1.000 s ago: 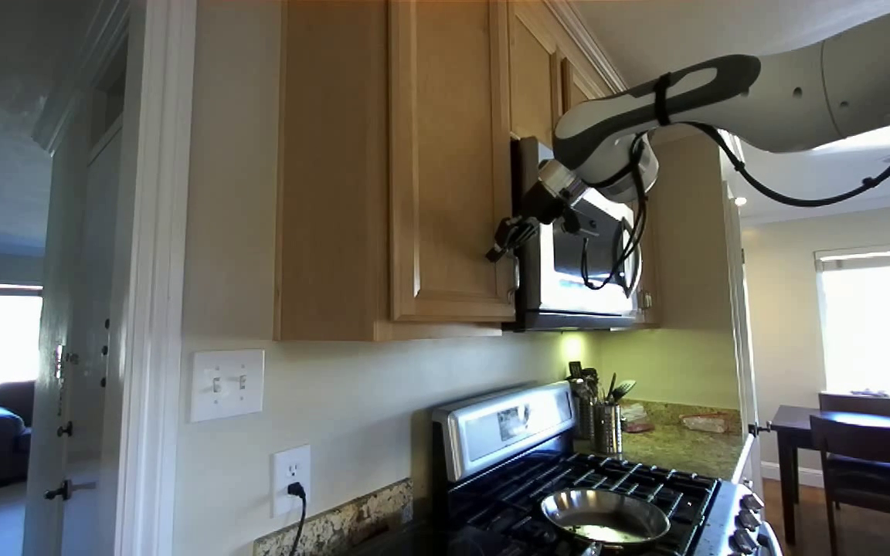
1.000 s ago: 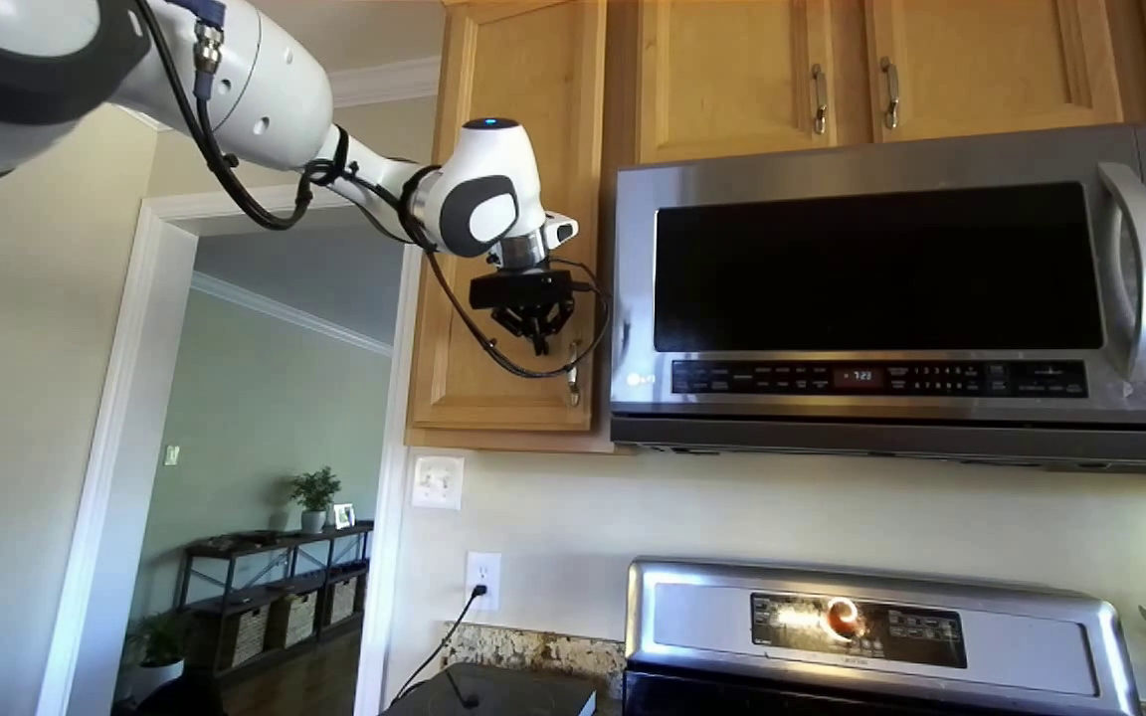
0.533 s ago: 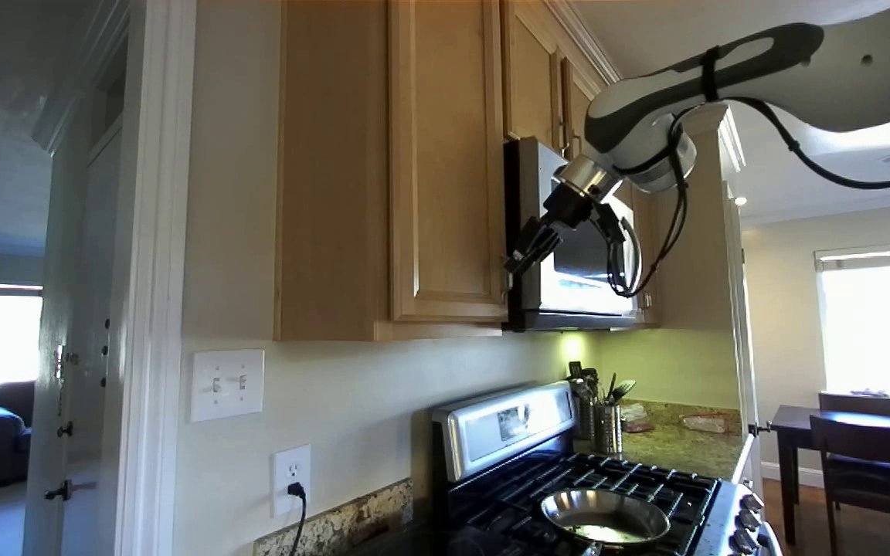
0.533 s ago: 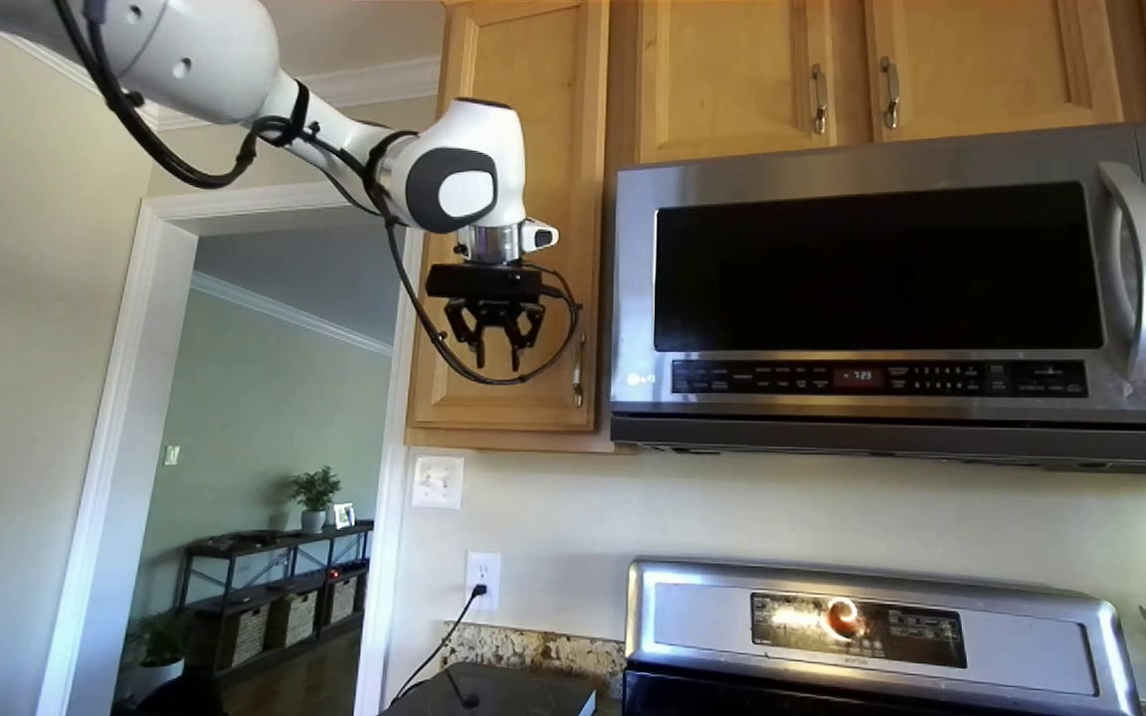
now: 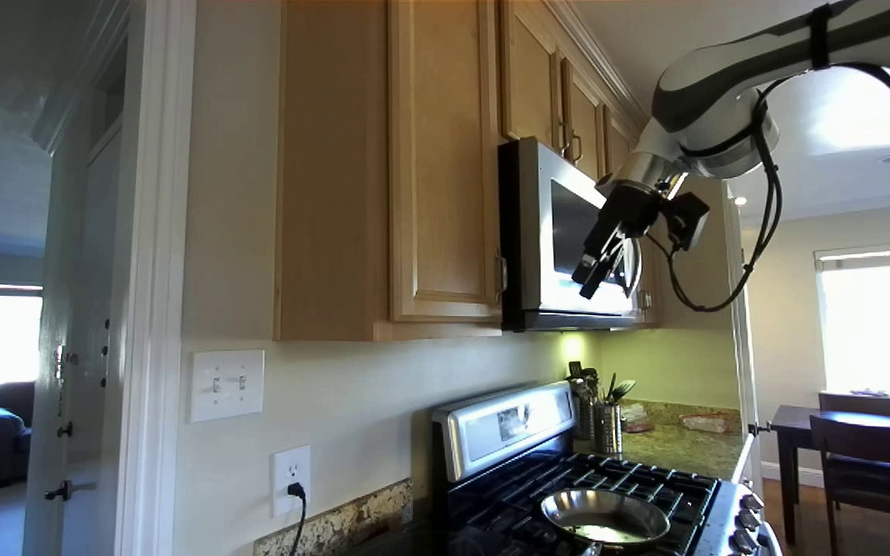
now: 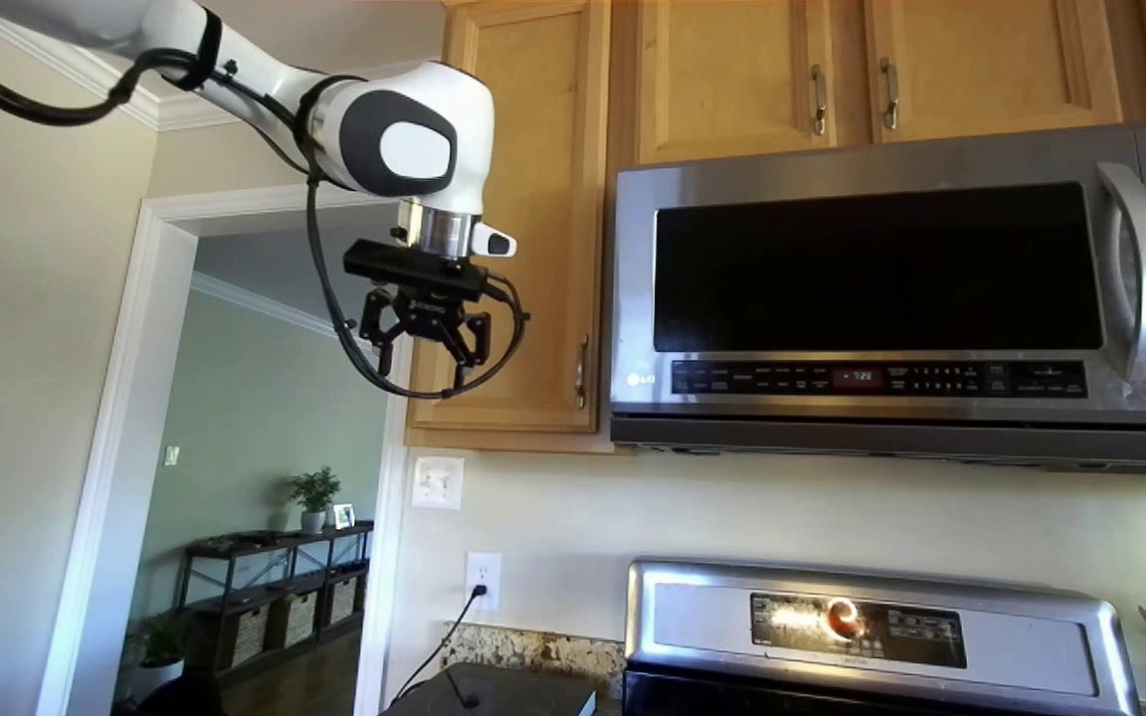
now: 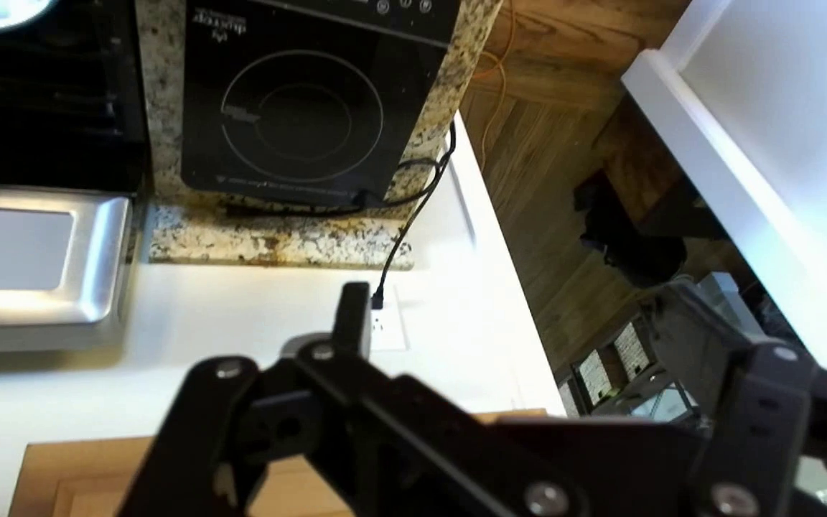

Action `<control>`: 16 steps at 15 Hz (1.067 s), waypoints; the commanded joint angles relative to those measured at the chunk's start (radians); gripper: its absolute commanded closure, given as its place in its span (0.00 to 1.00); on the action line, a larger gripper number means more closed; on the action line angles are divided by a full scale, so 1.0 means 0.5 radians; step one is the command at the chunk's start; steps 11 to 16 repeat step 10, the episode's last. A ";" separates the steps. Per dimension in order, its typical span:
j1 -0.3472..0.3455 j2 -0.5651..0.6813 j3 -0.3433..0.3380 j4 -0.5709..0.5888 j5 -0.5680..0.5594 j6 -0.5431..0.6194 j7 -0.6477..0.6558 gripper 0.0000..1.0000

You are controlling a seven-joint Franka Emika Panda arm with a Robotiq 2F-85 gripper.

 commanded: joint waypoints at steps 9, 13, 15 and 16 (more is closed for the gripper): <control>0.021 -0.181 -0.012 -0.330 -0.094 -0.077 0.086 0.00; 0.021 -0.183 -0.012 -0.331 -0.094 -0.076 0.087 0.00; 0.021 -0.183 -0.012 -0.331 -0.094 -0.076 0.087 0.00; 0.021 -0.183 -0.012 -0.331 -0.094 -0.076 0.087 0.00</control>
